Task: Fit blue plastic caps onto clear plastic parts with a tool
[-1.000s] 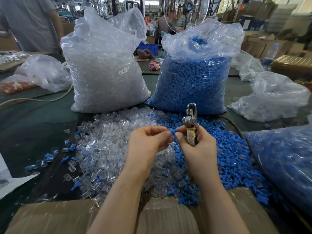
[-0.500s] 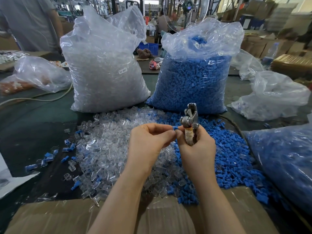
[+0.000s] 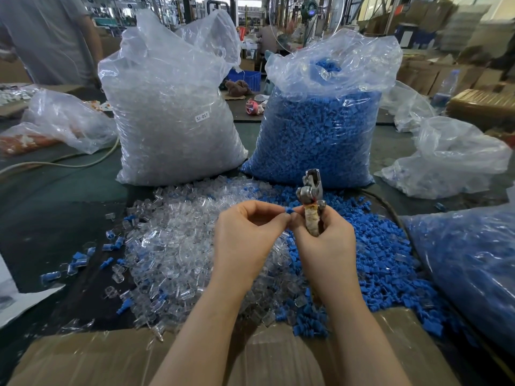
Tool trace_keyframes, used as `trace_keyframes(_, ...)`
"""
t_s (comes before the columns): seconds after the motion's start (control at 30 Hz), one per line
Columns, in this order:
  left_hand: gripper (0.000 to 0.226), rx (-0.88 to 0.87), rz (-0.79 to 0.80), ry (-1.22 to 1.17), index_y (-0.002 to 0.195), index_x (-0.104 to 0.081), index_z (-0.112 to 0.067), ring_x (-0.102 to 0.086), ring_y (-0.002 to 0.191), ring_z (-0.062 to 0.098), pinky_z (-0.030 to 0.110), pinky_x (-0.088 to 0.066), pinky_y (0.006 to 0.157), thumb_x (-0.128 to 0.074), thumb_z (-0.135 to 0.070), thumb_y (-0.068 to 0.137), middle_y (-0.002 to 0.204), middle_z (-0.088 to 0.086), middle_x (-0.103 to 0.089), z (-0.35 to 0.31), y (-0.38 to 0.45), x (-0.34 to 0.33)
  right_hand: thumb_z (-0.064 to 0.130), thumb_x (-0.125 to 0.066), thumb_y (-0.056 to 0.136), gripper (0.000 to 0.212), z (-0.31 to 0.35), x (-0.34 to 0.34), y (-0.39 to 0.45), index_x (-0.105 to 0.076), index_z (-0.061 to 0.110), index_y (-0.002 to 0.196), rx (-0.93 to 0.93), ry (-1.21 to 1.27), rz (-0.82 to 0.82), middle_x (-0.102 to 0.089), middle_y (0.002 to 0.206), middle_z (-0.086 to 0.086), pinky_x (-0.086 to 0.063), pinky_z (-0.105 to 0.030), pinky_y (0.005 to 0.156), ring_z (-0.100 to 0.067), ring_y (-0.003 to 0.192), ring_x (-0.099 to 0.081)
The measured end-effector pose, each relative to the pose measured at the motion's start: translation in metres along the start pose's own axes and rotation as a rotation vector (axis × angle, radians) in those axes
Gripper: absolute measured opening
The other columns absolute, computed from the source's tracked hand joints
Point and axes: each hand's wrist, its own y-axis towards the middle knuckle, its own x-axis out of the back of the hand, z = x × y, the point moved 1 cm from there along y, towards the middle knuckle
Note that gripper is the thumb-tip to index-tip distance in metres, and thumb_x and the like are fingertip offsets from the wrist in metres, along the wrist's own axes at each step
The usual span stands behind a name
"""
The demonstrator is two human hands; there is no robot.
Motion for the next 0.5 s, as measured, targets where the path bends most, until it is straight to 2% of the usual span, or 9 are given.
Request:
trace_keyframes(0.07,0.013,0.004,-0.004,-0.002,0.076,-0.075,-0.022,-0.073,0.074,0.012,0.036,-0.062,0.076,-0.083,-0.012,0.076,0.074,-0.005,-0.075,0.001,0.0,0.0,0.02,-0.068,0.087,0.005,0.001,0.001,0.0,-0.067,0.02,0.082,-0.001,-0.003,0.012,-0.068,0.072,0.0,-0.054,-0.051,0.069,-0.021,0.07,-0.063)
trace_keyframes(0.17,0.013,0.005,-0.022,-0.007,0.075,-0.074,-0.022,-0.073,0.073,0.013,0.033,-0.062,0.074,-0.083,-0.012,0.077,0.073,-0.005,-0.075,0.002,0.001,0.001,0.019,-0.068,0.086,0.004,0.003,0.002,0.0,-0.067,0.02,0.083,-0.001,-0.008,0.052,-0.068,0.074,-0.001,-0.055,-0.052,0.07,-0.023,0.072,-0.064)
trace_keyframes(0.27,0.013,0.008,-0.046,0.004,0.077,-0.072,-0.021,-0.072,0.07,0.008,0.025,-0.06,0.07,-0.08,-0.011,0.08,0.072,-0.007,-0.074,0.004,0.003,0.003,0.019,-0.068,0.087,0.006,0.004,0.002,0.0,-0.068,0.024,0.084,-0.012,0.006,0.119,-0.069,0.078,0.002,-0.057,-0.044,0.07,-0.018,0.073,-0.064)
trace_keyframes(0.37,0.01,0.035,-0.045,-0.06,0.081,-0.071,-0.015,-0.072,0.068,0.008,0.02,-0.058,0.067,-0.076,-0.007,0.084,0.07,-0.005,-0.074,0.005,0.006,0.006,0.018,-0.069,0.087,0.012,0.002,0.009,0.004,-0.068,0.03,0.086,-0.057,-0.013,0.232,-0.07,0.081,0.009,-0.056,-0.032,0.068,-0.015,0.073,-0.066)
trace_keyframes(0.43,0.008,0.054,-0.041,-0.126,0.083,-0.07,-0.011,-0.072,0.068,0.01,0.018,-0.056,0.066,-0.074,-0.005,0.085,0.069,-0.003,-0.073,0.005,0.007,0.008,0.02,-0.069,0.085,0.011,-0.002,0.014,0.006,-0.068,0.03,0.088,-0.09,-0.047,0.338,-0.07,0.079,0.009,-0.054,-0.029,0.064,-0.012,0.069,-0.064)
trace_keyframes(0.5,0.008,0.057,-0.028,-0.167,0.084,-0.069,-0.01,-0.072,0.068,0.01,0.016,-0.055,0.065,-0.072,-0.003,0.086,0.069,-0.003,-0.073,0.004,0.008,0.011,0.028,-0.069,0.08,0.011,-0.004,0.017,0.005,-0.067,0.028,0.09,-0.104,-0.072,0.423,-0.07,0.08,0.011,-0.054,-0.03,0.07,-0.01,0.073,-0.065)
